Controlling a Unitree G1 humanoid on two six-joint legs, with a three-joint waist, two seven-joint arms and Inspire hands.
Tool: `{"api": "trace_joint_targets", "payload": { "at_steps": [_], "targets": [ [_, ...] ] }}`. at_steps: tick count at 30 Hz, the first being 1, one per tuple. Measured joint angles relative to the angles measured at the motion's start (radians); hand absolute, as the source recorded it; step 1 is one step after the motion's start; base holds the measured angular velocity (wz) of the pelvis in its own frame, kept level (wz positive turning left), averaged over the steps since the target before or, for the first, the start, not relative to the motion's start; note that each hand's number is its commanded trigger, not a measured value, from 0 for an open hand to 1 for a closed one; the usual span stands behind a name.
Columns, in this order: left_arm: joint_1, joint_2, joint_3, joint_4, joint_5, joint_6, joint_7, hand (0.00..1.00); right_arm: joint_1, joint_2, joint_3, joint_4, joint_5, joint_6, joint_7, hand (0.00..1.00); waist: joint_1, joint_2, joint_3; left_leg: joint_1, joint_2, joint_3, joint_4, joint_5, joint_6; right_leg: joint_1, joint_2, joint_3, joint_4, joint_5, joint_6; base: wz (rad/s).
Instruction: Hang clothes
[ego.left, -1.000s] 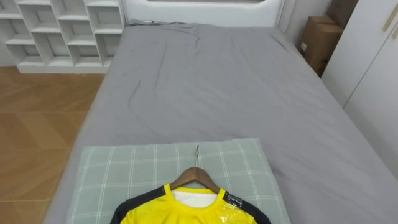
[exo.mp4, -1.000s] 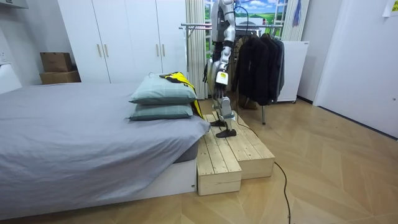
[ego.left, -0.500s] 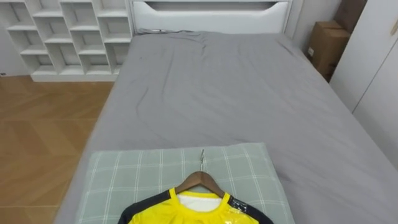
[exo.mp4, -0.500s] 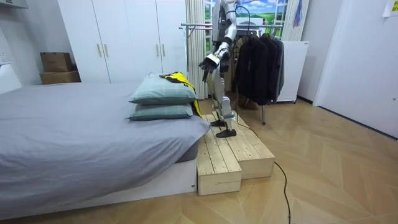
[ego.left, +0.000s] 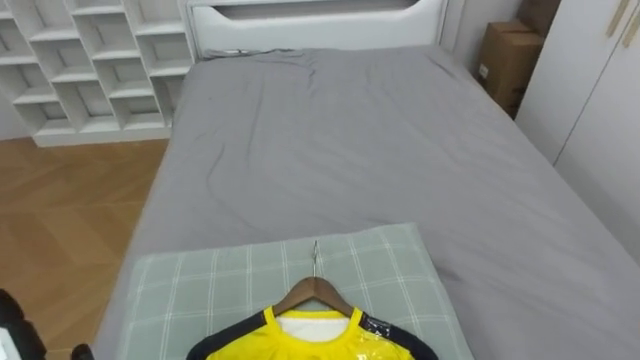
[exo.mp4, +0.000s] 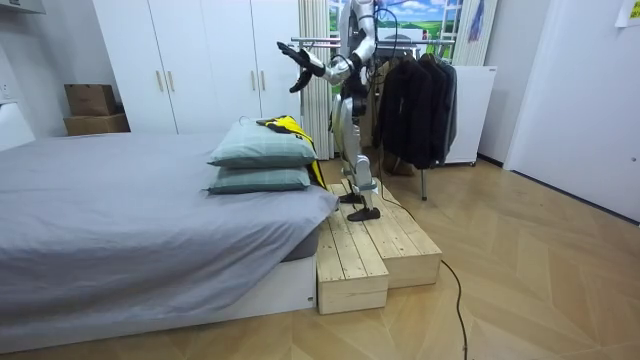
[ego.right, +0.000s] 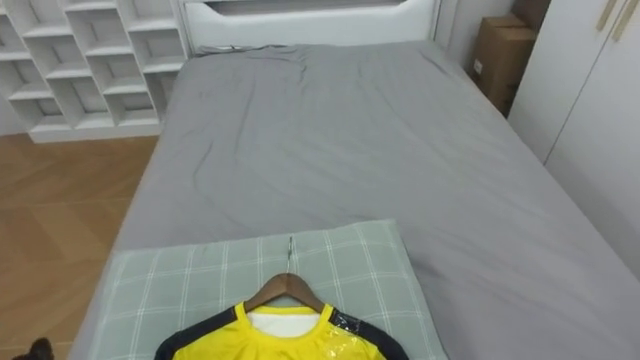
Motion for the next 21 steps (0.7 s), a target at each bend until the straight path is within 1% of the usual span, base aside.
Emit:
{"api": "trace_joint_targets", "payload": {
  "at_steps": [2,4,7,9,12,14,17,21],
  "targets": [
    [-0.019,0.007,-0.015,0.0,0.031,0.003,0.003,0.0,0.0,-0.001,0.0,0.001,-0.001,0.0,0.0,0.0,-0.004,-0.002,0.0014,-0.007,-0.001,0.007,0.0,0.0,0.0,-0.01,0.001,0.01,-0.001,0.0,0.0,-0.1],
    [-0.019,0.018,-0.03,0.0,0.068,0.006,0.003,0.0,0.002,-0.001,-0.002,0.002,-0.001,0.0,0.0,0.0,-0.021,-0.003,0.0018,-0.006,-0.001,0.008,0.0,0.0,0.0,-0.01,0.0,0.011,0.0,0.0,0.0,0.0],
    [-0.03,0.03,-0.042,0.0,0.134,0.008,0.003,0.0,0.004,-0.001,-0.002,0.003,-0.001,0.0,0.0,0.0,-0.027,-0.002,0.0019,-0.003,0.0,0.018,0.0,0.0,0.0,-0.011,0.002,0.02,0.0,0.0,-0.001,-0.08],
    [-0.039,0.034,-0.054,0.0,0.167,0.009,0.003,0.0,0.004,-0.001,-0.002,0.001,-0.001,0.001,-0.001,0.0,-0.027,-0.001,0.0016,0.001,0.001,0.025,0.0,0.0,0.0,-0.01,0.002,0.025,0.001,0.001,-0.001,-0.1],
    [-0.05,0.036,-0.069,0.0,0.215,0.01,0.003,0.0,0.001,-0.001,-0.002,0.001,-0.007,0.0,0.0,0.0,-0.036,-0.001,0.0016,0.007,0.001,0.028,0.0,0.0,0.0,-0.01,0.002,0.03,0.002,0.001,-0.001,-0.04],
    [-0.059,0.036,-0.073,0.0,0.247,0.012,0.002,0.0,-0.001,-0.001,-0.003,0.002,-0.008,0.0,0.005,0.0,-0.05,-0.001,0.0017,0.008,0.001,0.028,0.0,0.0,0.0,-0.01,0.002,0.03,0.003,0.001,-0.001,0.0],
    [-0.069,0.037,-0.084,0.003,0.264,0.019,0.002,0.0,-0.001,-0.001,-0.002,0.002,-0.007,0.001,0.009,0.0,-0.061,-0.001,0.002,0.008,0.002,0.032,0.0,0.0,0.0,-0.007,0.002,0.033,0.004,0.001,-0.001,-0.03],
    [-0.075,0.037,-0.133,0.003,0.265,0.033,-0.012,0.0,-0.002,-0.001,-0.001,0.001,-0.007,0.001,0.016,0.0,-0.076,0.0,0.0017,0.007,0.001,0.033,0.0,0.0,0.0,-0.006,0.002,0.034,0.005,0.001,-0.001,0.01]
  ]
}}
